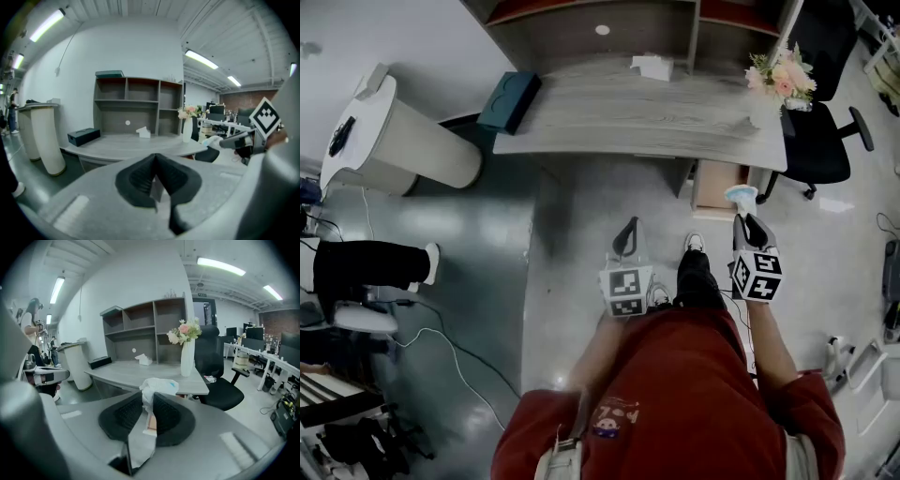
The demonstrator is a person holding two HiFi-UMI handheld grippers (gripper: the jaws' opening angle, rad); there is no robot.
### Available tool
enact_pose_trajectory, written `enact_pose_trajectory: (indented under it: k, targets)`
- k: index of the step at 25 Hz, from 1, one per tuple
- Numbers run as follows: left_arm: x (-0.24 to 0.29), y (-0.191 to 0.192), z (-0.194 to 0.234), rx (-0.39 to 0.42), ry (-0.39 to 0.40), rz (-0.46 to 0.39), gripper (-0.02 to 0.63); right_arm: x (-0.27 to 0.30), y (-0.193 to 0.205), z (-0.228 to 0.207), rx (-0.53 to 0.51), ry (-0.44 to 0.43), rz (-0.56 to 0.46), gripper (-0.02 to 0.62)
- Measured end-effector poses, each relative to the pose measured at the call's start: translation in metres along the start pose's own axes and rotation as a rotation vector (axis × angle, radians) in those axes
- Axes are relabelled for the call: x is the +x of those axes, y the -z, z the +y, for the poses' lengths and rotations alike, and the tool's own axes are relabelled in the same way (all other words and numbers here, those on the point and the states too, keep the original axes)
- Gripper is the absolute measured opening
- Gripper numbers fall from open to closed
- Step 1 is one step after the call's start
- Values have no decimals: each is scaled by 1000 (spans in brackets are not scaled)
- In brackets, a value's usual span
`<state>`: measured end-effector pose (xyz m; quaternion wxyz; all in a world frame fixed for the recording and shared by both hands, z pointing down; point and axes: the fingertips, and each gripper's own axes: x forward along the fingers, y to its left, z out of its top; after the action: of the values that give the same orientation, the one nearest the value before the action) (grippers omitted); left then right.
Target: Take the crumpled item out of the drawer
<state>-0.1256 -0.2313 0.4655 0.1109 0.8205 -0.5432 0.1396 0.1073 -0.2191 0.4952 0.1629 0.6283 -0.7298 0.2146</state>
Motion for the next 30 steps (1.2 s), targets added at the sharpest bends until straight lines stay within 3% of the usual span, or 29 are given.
enact_pose_trajectory:
  k: [8, 30]
  targets:
    - [-18, -21, -4, 66, 0, -84, -2, -21, -12, 7, -17, 0, -96, 71]
    - [-22, -26, -1, 70, 4, -99, -2, -21, -15, 14, -15, -13, -108, 72]
